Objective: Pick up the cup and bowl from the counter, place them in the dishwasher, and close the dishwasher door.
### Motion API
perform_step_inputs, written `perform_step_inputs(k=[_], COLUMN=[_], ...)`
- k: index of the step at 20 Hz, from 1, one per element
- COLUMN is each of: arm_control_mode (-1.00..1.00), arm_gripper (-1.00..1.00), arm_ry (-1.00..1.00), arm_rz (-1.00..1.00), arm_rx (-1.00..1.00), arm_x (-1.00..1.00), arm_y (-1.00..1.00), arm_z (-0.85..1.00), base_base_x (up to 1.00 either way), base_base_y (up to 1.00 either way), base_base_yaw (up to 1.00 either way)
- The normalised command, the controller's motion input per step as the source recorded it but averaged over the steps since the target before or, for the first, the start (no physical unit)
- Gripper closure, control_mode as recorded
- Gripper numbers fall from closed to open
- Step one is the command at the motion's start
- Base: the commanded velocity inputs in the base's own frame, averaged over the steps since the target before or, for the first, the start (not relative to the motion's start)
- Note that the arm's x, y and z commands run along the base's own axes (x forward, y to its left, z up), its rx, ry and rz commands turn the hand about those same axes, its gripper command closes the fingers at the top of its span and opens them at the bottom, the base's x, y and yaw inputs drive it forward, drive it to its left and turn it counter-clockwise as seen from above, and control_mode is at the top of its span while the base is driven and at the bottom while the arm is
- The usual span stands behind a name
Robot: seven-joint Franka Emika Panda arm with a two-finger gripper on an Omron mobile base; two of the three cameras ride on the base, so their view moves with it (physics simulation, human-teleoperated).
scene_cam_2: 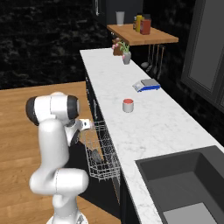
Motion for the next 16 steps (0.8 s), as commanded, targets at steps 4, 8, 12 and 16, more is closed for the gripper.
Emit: perform_step_inputs(k=[4, 8, 12, 16], arm_control_mode=[-1.0, -1.0, -1.0, -1.0], arm_gripper=[-1.0, -1.0, -1.0, -1.0], arm_ry=[0.01, 0.06, 0.11, 0.18], arm_rz=[0.0, -0.02, -0.14, -0.12], arm_rx=[-0.02, -0.03, -0.14, -0.22], arm_x=[-0.01, 0.0, -0.02, -0.03], arm_y=[0.01, 0.06, 0.14, 0.08], arm_z=[1.0, 1.0, 1.0, 1.0], base_base_x=[0.0, 0.0, 0.0, 0.0], base_base_y=[0.0, 0.0, 0.0, 0.0], base_base_yaw=[0.0, 0.0, 0.0, 0.0])
